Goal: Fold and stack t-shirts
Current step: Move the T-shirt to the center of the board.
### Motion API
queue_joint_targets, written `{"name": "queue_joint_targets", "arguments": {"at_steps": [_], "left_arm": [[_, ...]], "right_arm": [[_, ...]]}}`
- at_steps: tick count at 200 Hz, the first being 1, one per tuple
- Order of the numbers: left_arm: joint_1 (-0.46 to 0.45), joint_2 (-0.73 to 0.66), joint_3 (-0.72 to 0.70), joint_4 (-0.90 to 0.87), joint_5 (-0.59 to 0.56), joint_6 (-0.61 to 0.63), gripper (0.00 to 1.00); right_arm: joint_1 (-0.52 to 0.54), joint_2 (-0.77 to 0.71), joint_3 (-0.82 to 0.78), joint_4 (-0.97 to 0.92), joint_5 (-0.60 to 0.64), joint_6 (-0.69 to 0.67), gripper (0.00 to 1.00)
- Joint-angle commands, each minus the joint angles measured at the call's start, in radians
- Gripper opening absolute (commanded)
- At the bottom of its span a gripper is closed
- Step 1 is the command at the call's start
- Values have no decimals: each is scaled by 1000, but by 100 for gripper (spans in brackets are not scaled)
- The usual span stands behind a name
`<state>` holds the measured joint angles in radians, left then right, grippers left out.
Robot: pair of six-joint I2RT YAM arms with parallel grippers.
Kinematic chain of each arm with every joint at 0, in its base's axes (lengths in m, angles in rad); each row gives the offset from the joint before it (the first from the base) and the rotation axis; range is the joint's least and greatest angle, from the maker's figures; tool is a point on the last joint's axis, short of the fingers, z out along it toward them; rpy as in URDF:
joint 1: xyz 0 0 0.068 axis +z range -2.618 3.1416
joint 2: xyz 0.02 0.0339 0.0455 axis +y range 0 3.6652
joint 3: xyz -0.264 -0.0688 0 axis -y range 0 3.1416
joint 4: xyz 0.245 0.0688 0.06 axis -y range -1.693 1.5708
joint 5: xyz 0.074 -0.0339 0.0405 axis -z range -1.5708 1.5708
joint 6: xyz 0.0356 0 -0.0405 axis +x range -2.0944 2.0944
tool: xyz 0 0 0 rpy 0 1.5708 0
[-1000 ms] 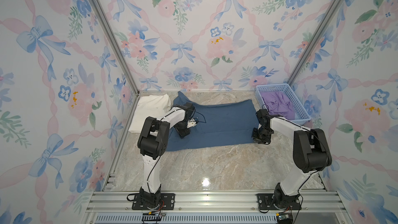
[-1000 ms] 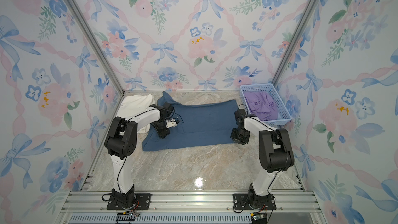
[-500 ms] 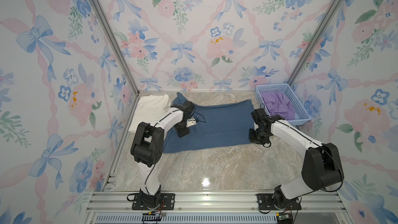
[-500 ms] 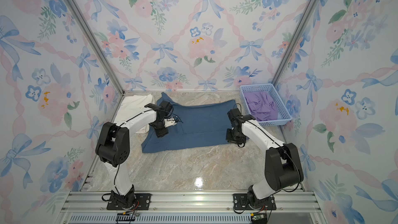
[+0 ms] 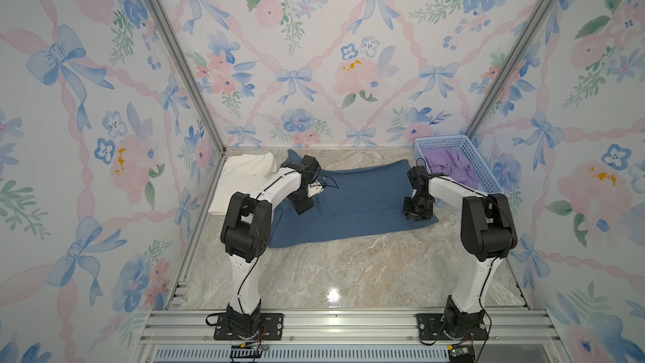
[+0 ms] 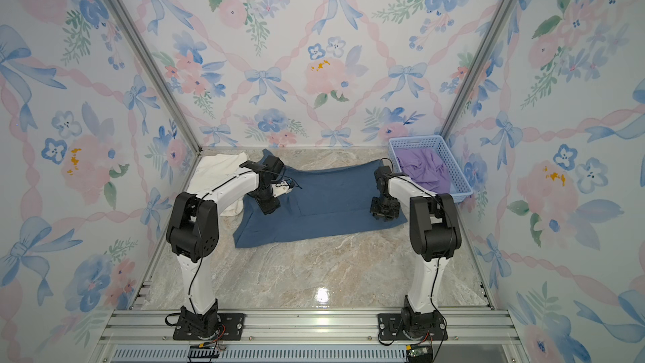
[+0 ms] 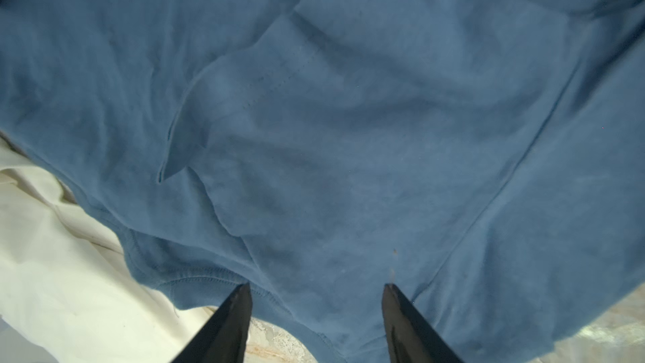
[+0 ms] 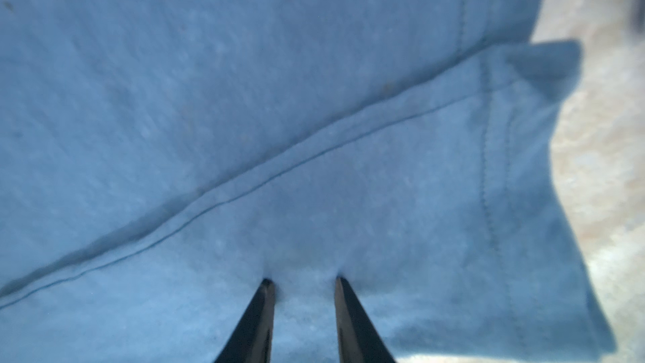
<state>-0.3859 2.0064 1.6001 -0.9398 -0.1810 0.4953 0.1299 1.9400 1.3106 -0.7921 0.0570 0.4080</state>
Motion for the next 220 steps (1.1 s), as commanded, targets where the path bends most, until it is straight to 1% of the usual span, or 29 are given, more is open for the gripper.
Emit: {"name": "queue_joint_targets", "arguments": {"at_steps": [1,20,56,72,75,82,103,133,159,173,176,183,220], "left_arm": [[-7,-7,10,-16,19,-11,64],[-8,-18,-8,-16,29,-6,64],[-11,-44,-70,-15,38,13,64],[-13,-67,-115,-15,48,20,64],[-14,-71,-127,-15,49,46,64],[-16,-84,-149,-15,48,60,64],[-20,-110,-197,-16,53,81,64],[-38,-121,-265,-17,25,100,64],[-73,-150,-339,-16,-5,117,63],[-98,-164,-371,-17,-25,118,63],[-103,-168,-377,-17,-32,117,63],[-114,-174,-389,-17,-39,118,63],[-154,-201,-434,-17,-68,114,64]], "right_arm": [[-30,-46,-165,-44,10,36,33],[-4,-144,-270,-54,-30,50,33],[104,-302,-390,-110,-70,86,33],[158,-356,-400,-146,-70,101,33],[165,-364,-399,-152,-67,103,33],[180,-382,-387,-167,-58,102,33],[180,-423,-318,-203,32,90,34],[147,-372,-234,-192,34,68,34],[146,-301,-210,-161,2,77,34],[163,-291,-209,-143,-14,89,34],[168,-261,-208,-141,-14,90,34],[177,-248,-208,-138,-15,93,35],[238,-214,-248,-108,-31,113,35]]}}
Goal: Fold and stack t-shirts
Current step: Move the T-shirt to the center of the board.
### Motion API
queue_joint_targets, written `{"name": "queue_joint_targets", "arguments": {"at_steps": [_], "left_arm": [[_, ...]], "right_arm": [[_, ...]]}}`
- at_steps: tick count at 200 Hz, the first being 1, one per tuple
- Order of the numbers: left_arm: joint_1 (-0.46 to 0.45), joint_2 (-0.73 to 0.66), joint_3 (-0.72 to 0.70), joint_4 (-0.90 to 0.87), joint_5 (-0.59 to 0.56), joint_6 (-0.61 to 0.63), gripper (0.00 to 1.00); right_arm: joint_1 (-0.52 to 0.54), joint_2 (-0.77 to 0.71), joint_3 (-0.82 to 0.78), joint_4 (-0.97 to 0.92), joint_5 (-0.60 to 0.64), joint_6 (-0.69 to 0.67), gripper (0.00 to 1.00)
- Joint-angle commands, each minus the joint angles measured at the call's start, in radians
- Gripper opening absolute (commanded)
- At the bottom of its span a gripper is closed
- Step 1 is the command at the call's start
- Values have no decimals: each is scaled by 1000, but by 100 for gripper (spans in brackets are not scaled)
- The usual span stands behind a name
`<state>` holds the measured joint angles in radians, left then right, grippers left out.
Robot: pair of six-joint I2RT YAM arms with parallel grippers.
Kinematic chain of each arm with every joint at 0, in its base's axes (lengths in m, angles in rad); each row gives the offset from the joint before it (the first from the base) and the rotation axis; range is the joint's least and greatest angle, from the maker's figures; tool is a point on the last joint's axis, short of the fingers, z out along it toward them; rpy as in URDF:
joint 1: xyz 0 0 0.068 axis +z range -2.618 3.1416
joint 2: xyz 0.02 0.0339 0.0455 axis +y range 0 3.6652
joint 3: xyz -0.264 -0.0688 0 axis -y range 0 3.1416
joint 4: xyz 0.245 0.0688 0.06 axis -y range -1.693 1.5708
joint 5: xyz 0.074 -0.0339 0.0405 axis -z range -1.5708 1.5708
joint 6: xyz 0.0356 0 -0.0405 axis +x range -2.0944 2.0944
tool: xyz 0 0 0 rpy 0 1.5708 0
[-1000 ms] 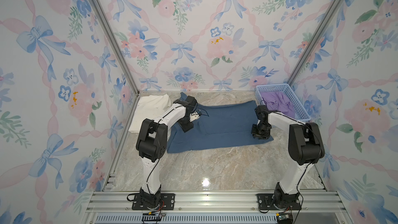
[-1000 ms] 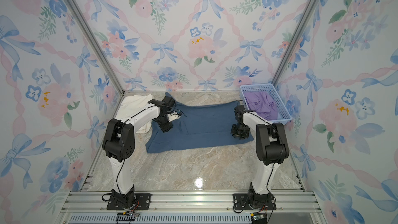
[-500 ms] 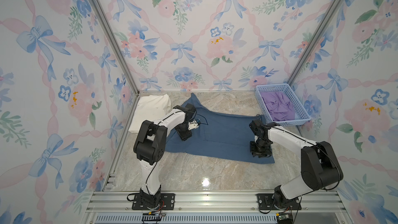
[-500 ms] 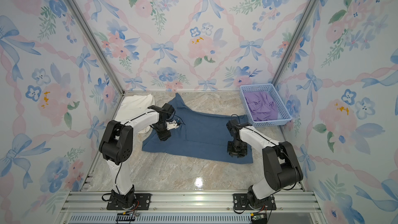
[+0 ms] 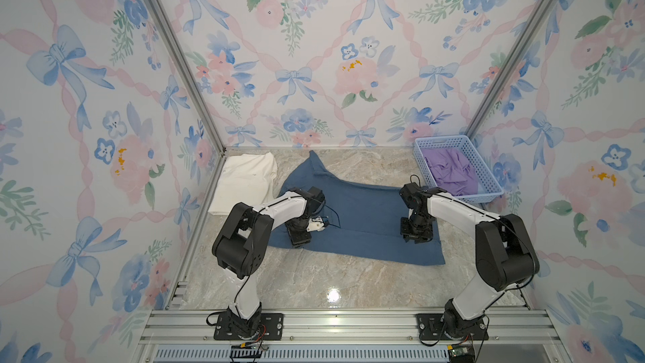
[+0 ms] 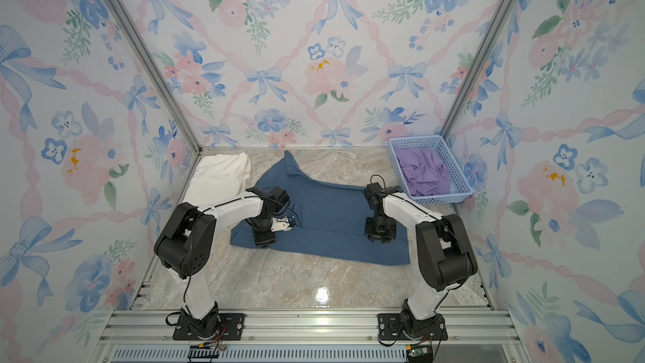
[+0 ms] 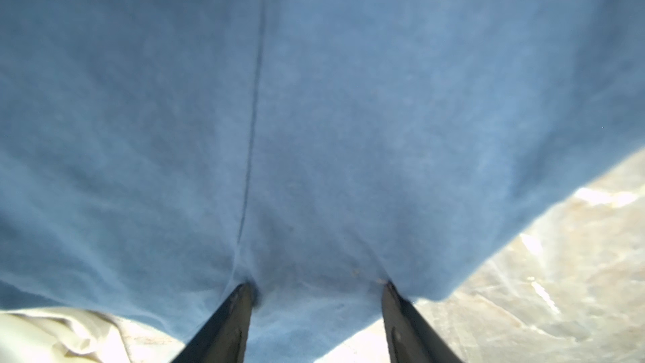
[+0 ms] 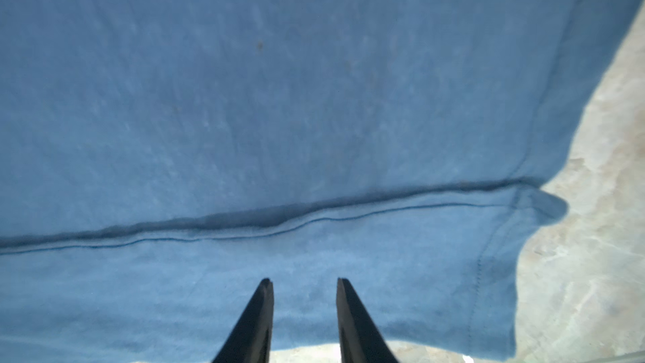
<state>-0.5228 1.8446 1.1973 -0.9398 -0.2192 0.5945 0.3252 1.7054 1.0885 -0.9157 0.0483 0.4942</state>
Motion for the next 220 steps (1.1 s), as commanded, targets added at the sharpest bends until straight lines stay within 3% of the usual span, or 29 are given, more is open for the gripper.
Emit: {"name": "queue_joint_targets", "arguments": {"at_steps": [1,48,77,115,160,190,220], "left_arm": [[-18,-41,-33,-17,-31,15,64],[-54,-102,-107,-22,-88,49,63],[-30,-105,24,-23,-55,19,64],[15,29,207,-22,-1,-35,64],[20,213,261,-19,8,-53,62],[15,248,201,-21,-36,-35,62],[-9,162,29,-21,-101,24,62]], "right_arm": [[45,21,-27,17,-22,27,35],[132,13,-121,44,-34,62,36],[149,-34,-141,35,-4,64,36],[146,-27,-94,39,12,64,37],[145,59,-48,84,-24,75,37],[149,66,-73,90,-30,73,37],[149,2,-154,75,-31,71,37]]}}
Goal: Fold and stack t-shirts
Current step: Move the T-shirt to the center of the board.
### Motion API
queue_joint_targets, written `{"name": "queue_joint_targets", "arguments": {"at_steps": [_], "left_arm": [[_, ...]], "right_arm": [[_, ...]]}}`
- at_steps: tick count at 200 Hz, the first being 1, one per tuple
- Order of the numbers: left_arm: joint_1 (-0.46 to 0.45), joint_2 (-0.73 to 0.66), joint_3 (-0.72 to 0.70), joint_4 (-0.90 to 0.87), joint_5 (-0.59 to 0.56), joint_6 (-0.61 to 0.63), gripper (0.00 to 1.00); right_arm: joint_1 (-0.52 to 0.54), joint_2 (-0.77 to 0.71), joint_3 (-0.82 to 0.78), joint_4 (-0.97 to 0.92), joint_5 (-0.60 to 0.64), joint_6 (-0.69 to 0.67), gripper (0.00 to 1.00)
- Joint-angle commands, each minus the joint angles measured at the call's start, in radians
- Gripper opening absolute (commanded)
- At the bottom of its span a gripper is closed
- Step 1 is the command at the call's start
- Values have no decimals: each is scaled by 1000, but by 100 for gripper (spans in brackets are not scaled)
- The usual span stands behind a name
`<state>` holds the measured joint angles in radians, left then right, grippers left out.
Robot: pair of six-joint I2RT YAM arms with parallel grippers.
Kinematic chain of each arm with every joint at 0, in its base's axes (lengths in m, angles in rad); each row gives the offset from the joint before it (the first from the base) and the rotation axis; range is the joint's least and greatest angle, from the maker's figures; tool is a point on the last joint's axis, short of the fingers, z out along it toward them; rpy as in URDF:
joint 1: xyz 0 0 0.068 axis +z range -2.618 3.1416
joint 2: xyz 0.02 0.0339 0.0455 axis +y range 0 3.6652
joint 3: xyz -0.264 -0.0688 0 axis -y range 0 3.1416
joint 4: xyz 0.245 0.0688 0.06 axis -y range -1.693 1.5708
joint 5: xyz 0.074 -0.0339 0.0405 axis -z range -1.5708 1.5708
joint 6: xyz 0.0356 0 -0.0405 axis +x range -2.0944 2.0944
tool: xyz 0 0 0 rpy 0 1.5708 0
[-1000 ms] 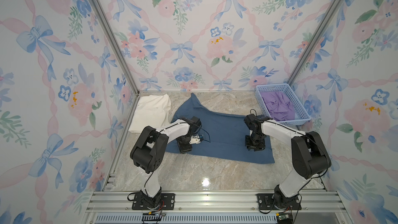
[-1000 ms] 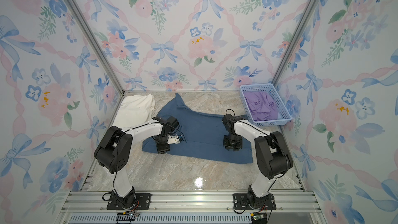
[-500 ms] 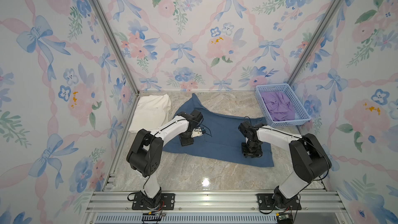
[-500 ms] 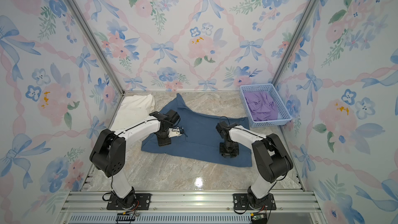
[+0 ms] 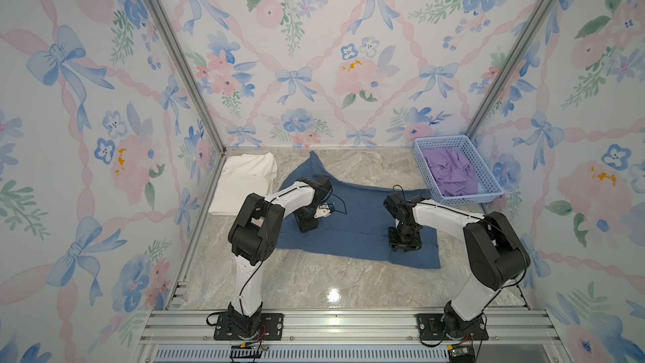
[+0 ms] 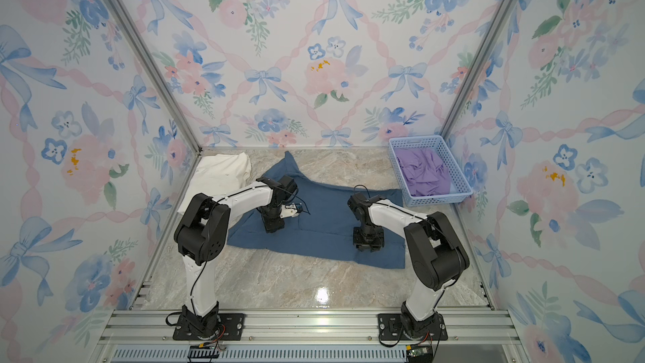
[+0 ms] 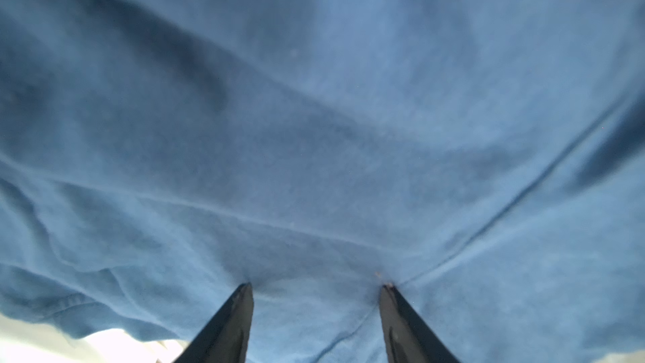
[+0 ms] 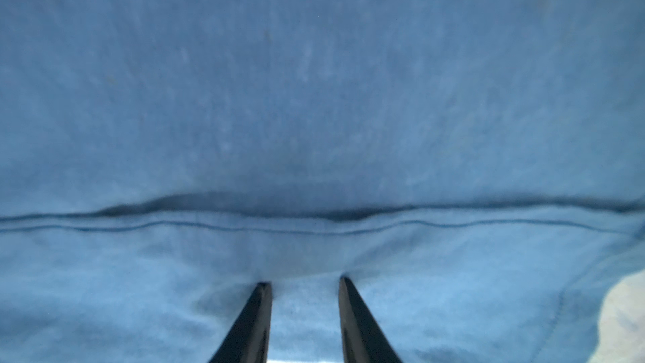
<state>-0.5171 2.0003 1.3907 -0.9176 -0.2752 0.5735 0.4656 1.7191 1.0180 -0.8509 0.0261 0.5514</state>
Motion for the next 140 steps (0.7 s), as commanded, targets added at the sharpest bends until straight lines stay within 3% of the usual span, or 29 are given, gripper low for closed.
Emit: {"name": "queue_joint_targets", "arguments": {"at_steps": [1,57,100,140], "left_arm": [[-16,2,-171,-44,-45,46,62],[-75,-193,-336,-58,-50,43,63],[-96,-263,-350,-99,-16,20,64],[-90,-296,-206,-101,-36,0,66]], "right_arm": [[8,-16,-85,9,-9,14,37],[11,-182,-256,-36,-57,33,37],[56,-255,-230,-110,-70,67,38],[76,-351,-86,-195,81,61,44]]}}
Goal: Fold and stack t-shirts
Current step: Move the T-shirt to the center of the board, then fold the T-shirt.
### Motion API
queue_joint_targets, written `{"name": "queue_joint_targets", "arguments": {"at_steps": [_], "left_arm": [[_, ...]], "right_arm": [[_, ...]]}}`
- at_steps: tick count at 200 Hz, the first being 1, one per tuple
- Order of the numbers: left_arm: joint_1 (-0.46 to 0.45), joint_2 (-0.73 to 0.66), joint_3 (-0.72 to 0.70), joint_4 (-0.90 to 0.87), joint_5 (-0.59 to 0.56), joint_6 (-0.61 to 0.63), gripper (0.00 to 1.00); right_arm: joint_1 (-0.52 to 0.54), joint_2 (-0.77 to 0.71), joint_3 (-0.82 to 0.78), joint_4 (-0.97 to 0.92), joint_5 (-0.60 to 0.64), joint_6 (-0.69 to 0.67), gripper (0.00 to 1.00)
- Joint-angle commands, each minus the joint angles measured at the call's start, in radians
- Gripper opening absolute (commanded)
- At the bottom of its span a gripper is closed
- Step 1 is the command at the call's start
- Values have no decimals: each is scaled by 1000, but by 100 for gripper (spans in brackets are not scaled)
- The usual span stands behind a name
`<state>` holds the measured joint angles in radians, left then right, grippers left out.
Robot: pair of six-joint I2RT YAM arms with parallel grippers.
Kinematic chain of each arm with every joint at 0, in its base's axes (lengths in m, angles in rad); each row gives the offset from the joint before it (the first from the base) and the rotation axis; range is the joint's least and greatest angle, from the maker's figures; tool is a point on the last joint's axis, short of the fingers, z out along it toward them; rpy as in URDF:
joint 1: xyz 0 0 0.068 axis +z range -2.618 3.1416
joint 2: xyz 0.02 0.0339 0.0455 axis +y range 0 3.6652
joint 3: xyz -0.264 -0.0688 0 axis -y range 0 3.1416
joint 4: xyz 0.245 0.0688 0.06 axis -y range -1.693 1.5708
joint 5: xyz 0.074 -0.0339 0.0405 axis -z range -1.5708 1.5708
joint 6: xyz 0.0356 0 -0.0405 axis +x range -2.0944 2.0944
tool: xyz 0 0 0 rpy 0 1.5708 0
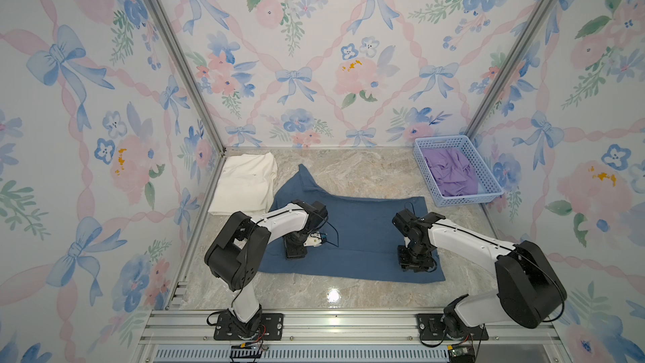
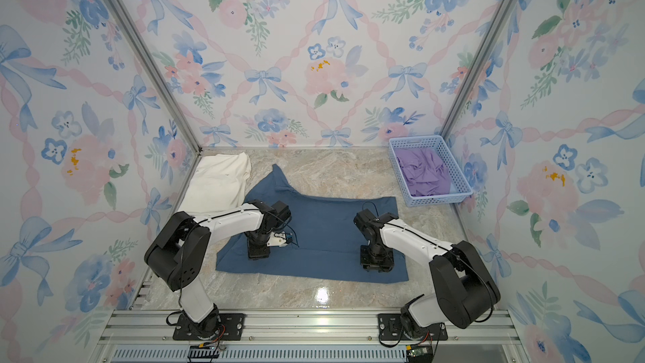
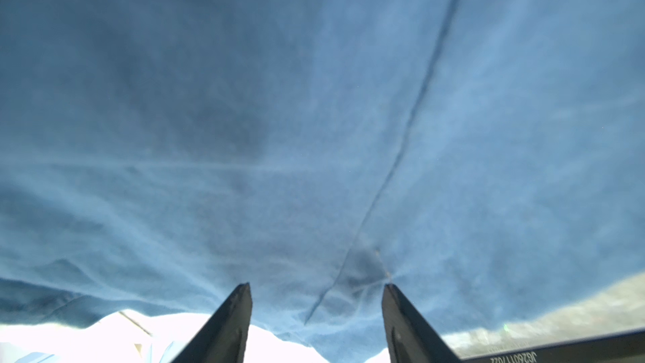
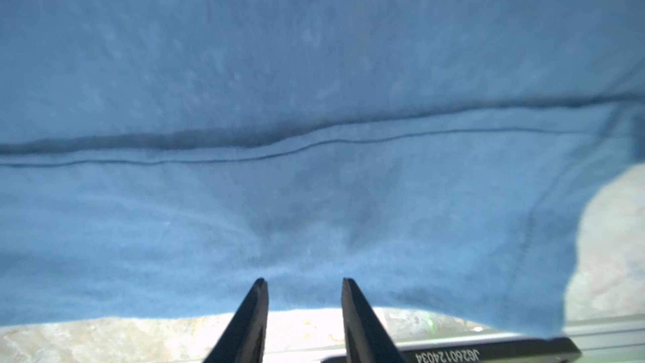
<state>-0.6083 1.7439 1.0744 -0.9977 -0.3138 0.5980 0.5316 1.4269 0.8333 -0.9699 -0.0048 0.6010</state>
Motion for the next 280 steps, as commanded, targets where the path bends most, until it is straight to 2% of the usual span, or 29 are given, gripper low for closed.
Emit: {"name": "queue_joint_targets", "arguments": {"at_steps": [1,14,39,71,102,146,186,229,261,280], "left_arm": [[2,-40,116,-21,2,-25,66],[18,-22,226,-20,-2,-33,67],[89,78,456,-18,38,-66,69],[198,298,743,-8,103,-155,68],[274,500,1001,14,117,-194,67],[345,735,1348,20,150,-253,67],[369,806,1451,62,207,-295,66],[377,868,1454,108,241,-307,58],[409,902,1458,156,301,-358,57],[412,919,1458,187,294,-375,57]], "right_arm": [[10,-60,103,-77,118,10,44],[2,-54,153,-73,154,-3,49],[-35,3,249,-45,174,-28,51],[-122,110,310,49,154,-47,51],[-202,174,338,133,125,-51,50],[-248,207,347,165,121,-65,49],[-249,183,309,176,120,-63,49],[-244,166,284,196,98,-42,48],[-236,141,255,212,88,-31,48],[-226,131,245,215,88,-26,48]]}}
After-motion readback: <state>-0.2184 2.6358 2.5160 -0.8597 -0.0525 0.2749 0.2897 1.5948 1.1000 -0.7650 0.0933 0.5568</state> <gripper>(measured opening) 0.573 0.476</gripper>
